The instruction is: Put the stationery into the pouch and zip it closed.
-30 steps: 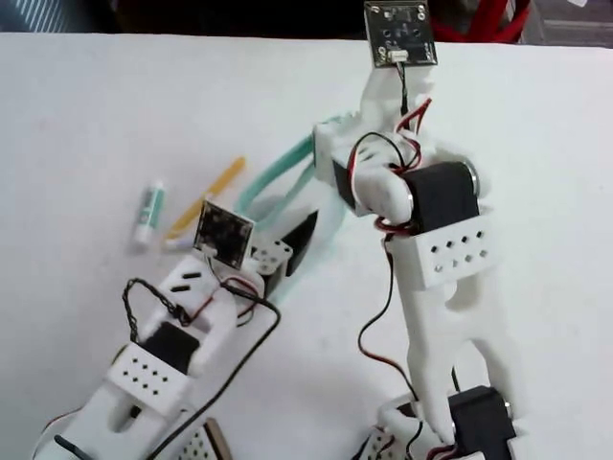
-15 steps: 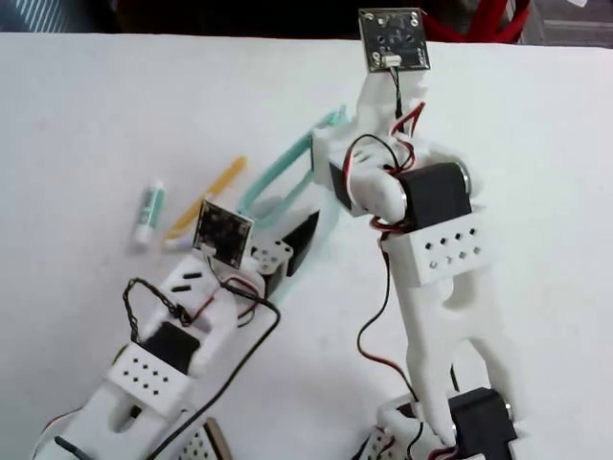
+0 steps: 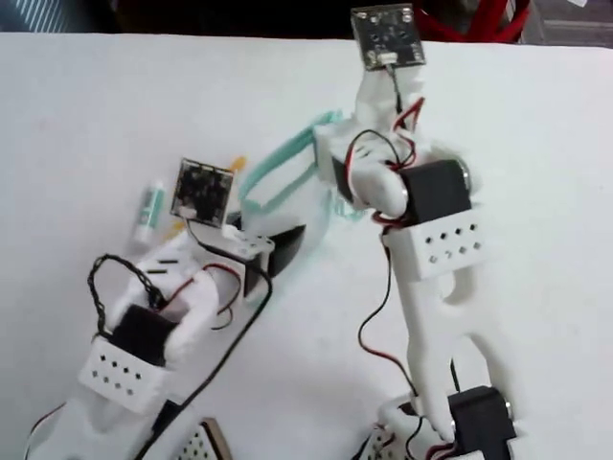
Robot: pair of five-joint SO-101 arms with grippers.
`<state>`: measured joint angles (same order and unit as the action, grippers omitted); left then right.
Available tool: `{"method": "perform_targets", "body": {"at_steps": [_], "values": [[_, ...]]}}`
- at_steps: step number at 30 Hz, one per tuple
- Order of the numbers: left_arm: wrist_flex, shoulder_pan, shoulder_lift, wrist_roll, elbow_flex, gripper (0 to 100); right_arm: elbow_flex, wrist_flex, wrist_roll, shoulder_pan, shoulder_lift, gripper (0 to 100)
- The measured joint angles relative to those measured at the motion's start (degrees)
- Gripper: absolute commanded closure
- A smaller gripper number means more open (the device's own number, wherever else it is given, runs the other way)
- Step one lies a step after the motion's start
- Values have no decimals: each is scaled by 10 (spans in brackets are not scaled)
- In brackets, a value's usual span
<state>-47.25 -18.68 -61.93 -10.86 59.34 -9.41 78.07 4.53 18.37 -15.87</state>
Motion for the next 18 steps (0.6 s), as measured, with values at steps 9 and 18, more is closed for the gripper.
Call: {"method": "perform_targets", "body": {"at_steps": [9, 18], "values": [[-38, 192, 0, 75, -76, 732, 3, 1, -2, -62, 2, 981], [-38, 262, 0, 218, -80, 733, 19, -1, -2, -66, 1, 981]]}}
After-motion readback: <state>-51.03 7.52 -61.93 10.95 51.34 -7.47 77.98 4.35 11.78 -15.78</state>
